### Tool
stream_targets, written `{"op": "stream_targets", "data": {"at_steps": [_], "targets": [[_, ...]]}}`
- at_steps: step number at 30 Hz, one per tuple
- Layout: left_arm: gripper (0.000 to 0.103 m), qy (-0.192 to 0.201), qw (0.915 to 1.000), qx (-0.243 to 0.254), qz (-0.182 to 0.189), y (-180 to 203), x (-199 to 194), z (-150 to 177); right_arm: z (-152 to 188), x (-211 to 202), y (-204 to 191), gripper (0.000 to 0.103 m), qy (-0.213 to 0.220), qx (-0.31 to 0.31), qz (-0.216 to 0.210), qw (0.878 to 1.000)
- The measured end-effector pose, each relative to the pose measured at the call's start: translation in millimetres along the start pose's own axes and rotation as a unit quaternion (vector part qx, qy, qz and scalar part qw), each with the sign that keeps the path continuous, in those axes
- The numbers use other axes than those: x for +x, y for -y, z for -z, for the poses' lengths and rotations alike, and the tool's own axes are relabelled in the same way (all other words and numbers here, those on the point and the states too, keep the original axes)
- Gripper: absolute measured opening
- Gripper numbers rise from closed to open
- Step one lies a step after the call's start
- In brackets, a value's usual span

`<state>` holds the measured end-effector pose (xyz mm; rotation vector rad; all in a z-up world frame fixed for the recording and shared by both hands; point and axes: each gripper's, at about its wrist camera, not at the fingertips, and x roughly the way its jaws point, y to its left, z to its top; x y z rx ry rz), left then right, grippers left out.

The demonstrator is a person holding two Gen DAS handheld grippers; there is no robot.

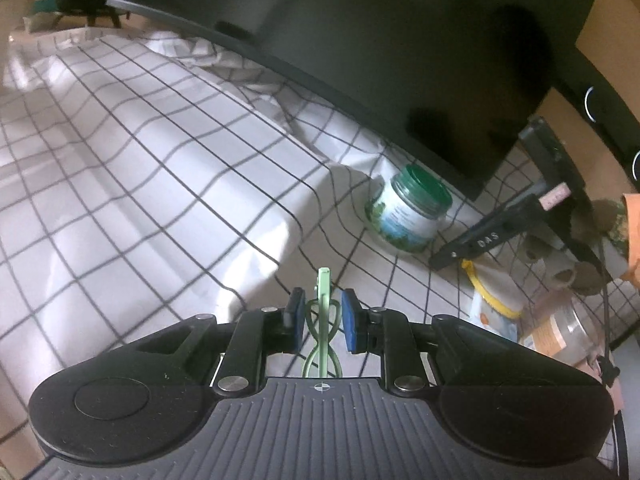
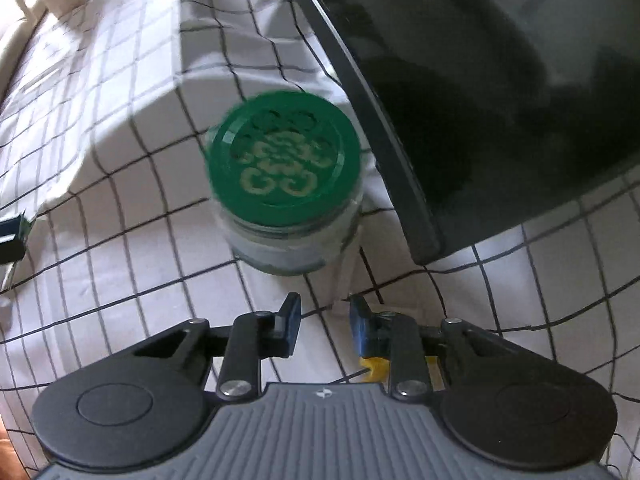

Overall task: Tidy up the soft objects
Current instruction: 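Grasp the clear plastic stick beside the jar with the right tool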

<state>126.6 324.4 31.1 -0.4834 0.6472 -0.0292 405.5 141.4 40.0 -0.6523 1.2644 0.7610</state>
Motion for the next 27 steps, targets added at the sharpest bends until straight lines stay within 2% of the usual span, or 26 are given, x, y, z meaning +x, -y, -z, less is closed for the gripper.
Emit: {"op": "stream_targets", "data": {"at_steps": [6, 8, 9, 11, 15, 18, 20, 27], "targets": [[0.022, -0.007, 1.0, 0.006, -0.002, 8, 5, 2, 2, 4, 9, 0.026, -0.009, 0.005, -0.025, 1.0], [0.022, -0.007, 0.9999, 0.007, 0.004, 12, 8, 0, 7, 3, 11, 0.022, -0.029, 0.035, -0.048, 0.998], [0.022, -0.008, 0.9999, 0.008, 0.01, 14, 10, -1, 10, 2, 11, 0.014, -0.04, 0.044, -0.063, 0.996], [0.022, -0.01, 0.9997, 0.013, 0.016, 20, 15, -3, 20, -2, 1, 0.014, -0.053, 0.041, -0.078, 0.995], [0.022, -0.008, 0.9994, 0.025, 0.025, 28, 17, -6, 30, -18, -16, 0.015, -0.037, 0.025, -0.072, 0.996], [0.022, -0.011, 0.9995, 0.023, 0.019, 30, 19, -6, 27, -27, -6, 0.025, -0.022, 0.076, -0.06, 0.995], [0.022, -0.016, 0.9996, 0.022, 0.011, 30, 20, -6, 22, -28, -2, 0.025, -0.014, 0.091, -0.056, 0.994], [0.023, -0.04, 0.9981, 0.036, -0.03, 28, 18, -3, 16, -5, -6, 0.025, -0.043, 0.106, -0.044, 0.992]]}}
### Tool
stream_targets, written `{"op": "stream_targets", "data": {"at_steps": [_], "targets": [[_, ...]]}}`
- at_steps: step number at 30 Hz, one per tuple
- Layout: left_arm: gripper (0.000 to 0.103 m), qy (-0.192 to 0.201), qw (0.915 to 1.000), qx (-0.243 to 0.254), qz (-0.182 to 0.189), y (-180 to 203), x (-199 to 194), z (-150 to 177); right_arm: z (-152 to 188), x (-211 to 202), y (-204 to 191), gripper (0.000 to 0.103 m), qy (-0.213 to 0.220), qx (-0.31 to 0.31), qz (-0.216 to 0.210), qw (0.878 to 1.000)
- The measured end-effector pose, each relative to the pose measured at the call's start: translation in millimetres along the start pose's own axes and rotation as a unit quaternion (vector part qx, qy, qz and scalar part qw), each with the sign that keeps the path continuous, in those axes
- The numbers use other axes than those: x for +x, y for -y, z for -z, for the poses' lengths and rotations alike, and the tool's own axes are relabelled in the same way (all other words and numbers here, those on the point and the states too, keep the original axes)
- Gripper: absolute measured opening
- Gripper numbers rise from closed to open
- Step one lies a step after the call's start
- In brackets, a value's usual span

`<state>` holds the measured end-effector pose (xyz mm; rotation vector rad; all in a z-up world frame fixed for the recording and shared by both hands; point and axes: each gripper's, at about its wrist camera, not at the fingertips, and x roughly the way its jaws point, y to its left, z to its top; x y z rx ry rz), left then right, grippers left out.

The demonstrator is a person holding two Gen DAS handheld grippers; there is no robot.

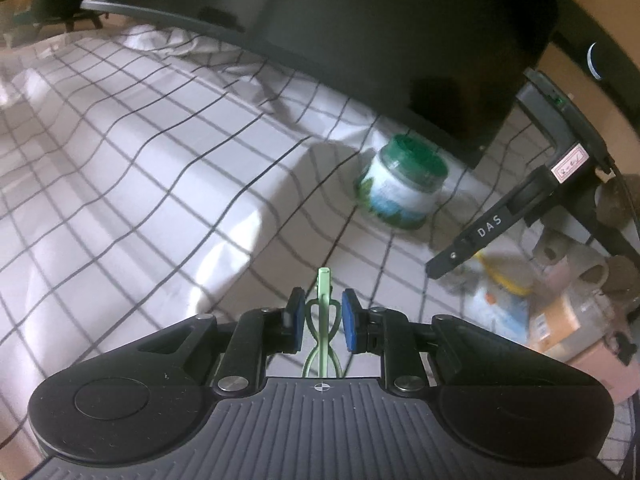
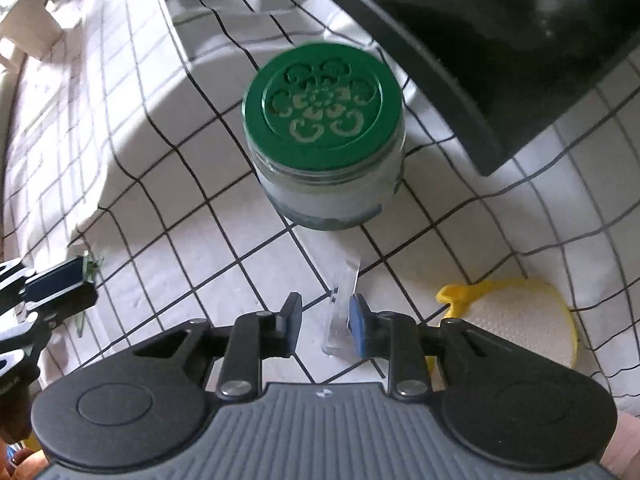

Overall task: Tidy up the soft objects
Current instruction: 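Grasp the clear plastic stick beside the jar with the right tool, then carry the green clip and clear stick over the pink box with both tools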

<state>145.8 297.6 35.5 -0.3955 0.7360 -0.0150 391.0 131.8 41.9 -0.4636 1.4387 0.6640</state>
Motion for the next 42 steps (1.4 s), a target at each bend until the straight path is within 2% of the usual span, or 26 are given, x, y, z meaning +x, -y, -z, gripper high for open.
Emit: {"op": "stream_targets", "data": {"at_steps": [4, 6, 11, 15, 20, 25, 30, 34, 36, 42], "targets": [[0.023, -0.004, 0.9999, 0.007, -0.012, -1, -4, 2, 3, 7, -1, 0.02, 0.009, -0.006, 0.016, 1.0], [0.022, -0.006, 0.9998, 0.011, -0.016, 1, -5, 2, 5, 8, -1, 0.012, 0.01, 0.002, 0.022, 1.0], [0.023, -0.004, 0.9997, 0.022, -0.013, 7, -11, 0, 15, -2, -17, 0.012, 0.018, -0.008, 0.018, 1.0], [0.023, 0.012, 0.9995, 0.03, -0.008, 10, -16, -13, 27, -47, -32, 0.012, 0.066, -0.013, -0.001, 0.998], [0.022, 0.044, 0.9974, 0.057, 0.005, 23, -23, -56, 47, -126, -47, 0.012, 0.156, -0.001, 0.004, 0.988], [0.022, 0.057, 0.9924, 0.109, 0.01, 56, -26, -98, 85, -184, -45, 0.012, 0.242, 0.037, 0.024, 0.969], [0.022, 0.06, 0.984, 0.164, 0.034, 104, -28, -112, 136, -232, -26, 0.012, 0.312, 0.087, 0.052, 0.945], [0.022, 0.057, 0.9726, 0.214, 0.071, 151, -24, -107, 183, -252, 4, 0.012, 0.352, 0.134, 0.091, 0.922], [0.022, 0.049, 0.969, 0.224, 0.093, 172, -19, -103, 207, -256, 19, 0.012, 0.365, 0.167, 0.104, 0.91], [0.023, 0.012, 0.948, 0.266, 0.174, 249, 0, -72, 267, -259, 60, 0.012, 0.374, 0.243, 0.156, 0.881]]}}
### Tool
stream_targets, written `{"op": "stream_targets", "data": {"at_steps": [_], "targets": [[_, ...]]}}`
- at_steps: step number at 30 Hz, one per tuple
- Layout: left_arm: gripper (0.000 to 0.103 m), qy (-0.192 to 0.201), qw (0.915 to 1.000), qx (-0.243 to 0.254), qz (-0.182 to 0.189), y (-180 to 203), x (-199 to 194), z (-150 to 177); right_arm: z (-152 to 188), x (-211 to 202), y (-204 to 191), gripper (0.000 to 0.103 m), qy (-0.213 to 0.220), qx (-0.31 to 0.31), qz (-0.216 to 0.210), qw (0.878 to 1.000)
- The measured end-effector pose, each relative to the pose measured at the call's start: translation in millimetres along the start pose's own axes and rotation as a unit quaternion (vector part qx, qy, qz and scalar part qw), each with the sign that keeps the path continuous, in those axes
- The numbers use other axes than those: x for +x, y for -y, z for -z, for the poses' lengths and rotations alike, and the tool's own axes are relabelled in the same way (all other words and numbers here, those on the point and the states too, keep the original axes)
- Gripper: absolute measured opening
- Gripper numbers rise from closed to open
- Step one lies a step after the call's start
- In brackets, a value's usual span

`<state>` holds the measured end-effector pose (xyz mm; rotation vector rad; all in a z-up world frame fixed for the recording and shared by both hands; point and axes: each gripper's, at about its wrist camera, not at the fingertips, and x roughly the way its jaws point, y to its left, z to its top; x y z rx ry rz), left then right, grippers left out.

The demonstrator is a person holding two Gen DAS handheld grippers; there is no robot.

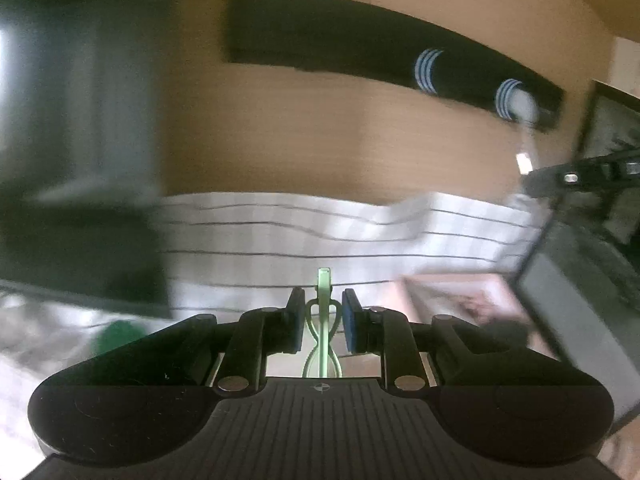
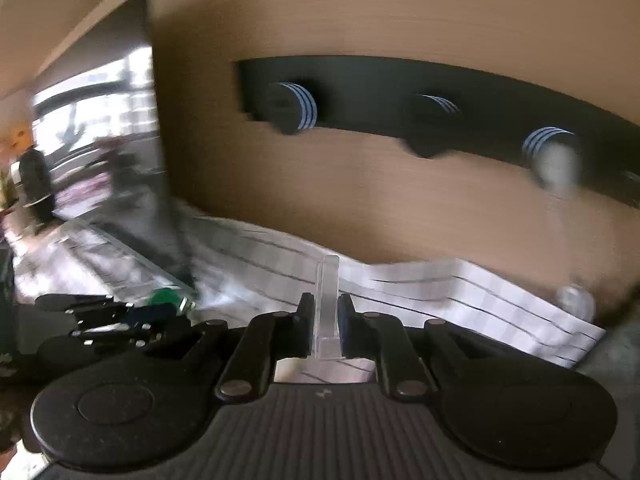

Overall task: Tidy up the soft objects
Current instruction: 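Carry the green clip and clear stick over the pink box with both tools, then open both tools to drop the clip and stick into the pink box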

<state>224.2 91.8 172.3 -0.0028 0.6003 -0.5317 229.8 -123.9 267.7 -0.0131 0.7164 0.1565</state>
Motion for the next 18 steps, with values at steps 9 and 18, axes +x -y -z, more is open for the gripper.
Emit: {"op": "stream_targets", "data": {"at_steps": [9, 18], "targets": [[0.023, -0.04, 0.991, 0.049, 0.118, 92, 68, -8, 29, 0, 76, 0.012, -0.013, 0.096, 0.04, 0.995], [0.023, -0.13, 0.9788, 0.058, 0.147, 127, 154, 26, 64, 36, 113, 0.012, -0.036, 0.175, 0.048, 0.983]]}}
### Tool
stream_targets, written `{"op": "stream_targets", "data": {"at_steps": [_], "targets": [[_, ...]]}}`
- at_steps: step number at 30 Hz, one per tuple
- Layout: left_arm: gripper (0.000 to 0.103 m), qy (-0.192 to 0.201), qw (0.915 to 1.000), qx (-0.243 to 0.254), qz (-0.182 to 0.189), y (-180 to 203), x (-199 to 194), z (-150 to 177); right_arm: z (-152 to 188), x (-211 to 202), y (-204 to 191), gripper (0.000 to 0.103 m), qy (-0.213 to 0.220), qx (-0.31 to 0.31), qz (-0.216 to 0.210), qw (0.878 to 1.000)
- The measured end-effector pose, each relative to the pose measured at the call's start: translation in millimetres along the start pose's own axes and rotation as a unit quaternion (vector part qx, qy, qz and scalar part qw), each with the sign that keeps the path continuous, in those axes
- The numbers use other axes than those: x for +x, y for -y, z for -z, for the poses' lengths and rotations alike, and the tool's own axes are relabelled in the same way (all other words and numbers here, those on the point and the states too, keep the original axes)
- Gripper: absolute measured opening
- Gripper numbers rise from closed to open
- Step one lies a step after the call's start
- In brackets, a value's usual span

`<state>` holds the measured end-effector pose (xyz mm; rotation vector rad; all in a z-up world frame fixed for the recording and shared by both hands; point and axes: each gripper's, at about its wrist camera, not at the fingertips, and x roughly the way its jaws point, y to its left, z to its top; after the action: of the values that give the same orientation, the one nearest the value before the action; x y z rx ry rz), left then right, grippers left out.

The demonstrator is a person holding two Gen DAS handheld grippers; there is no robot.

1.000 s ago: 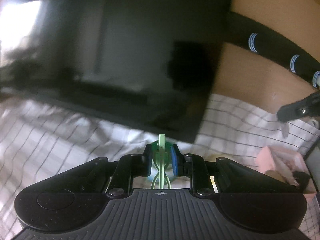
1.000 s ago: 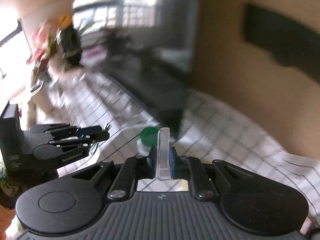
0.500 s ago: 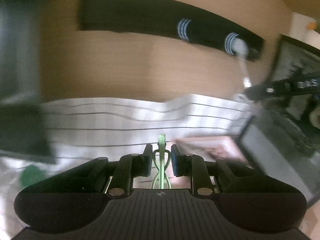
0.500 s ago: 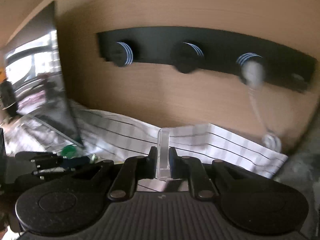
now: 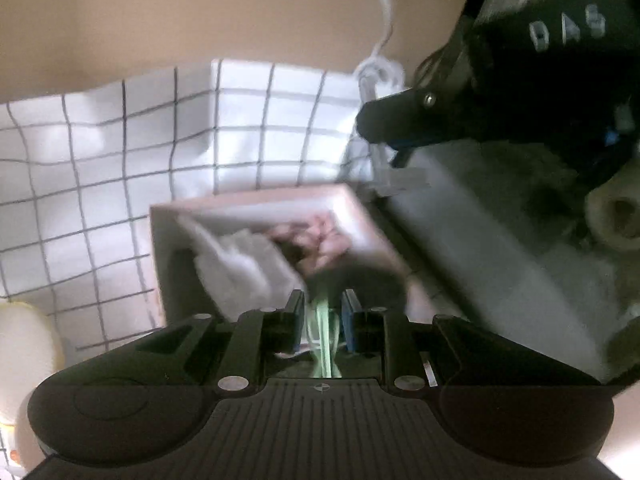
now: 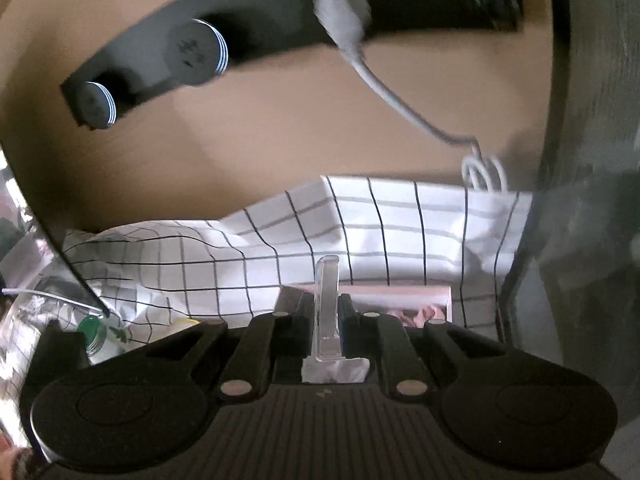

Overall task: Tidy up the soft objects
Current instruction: 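Open both tools to drop the clip and stick into the pink box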

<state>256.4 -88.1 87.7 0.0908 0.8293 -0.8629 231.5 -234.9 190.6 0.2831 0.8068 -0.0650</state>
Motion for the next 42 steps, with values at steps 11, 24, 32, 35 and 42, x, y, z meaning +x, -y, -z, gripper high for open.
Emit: {"op": "stream_targets", "data": {"at_steps": [11, 24, 32, 35, 42], "targets": [[0.024, 0.021, 0.9981, -0.03, -0.051, -16, -31, 4, 36, 72, 26, 0.012, -0.078, 0.021, 0.03, 0.996], [0.024, 0.11, 0.9889, -0.093, -0.036, -39, -129, 41, 66, 95, 4, 0.036, -0.098, -0.024, 0.046, 0.994], [0.024, 0.176, 0.9707, -0.142, -0.082, -84, -194, 82, 40, 28, -28, 0.065, -0.025, -0.079, 0.049, 0.995], [0.024, 0.163, 0.9579, -0.182, -0.151, -116, -209, 106, 32, 10, -50, 0.073, -0.006, -0.108, 0.04, 0.993], [0.024, 0.094, 0.927, -0.297, -0.209, -176, -213, 162, 29, 24, -118, 0.074, -0.052, -0.127, -0.036, 0.99]]}}
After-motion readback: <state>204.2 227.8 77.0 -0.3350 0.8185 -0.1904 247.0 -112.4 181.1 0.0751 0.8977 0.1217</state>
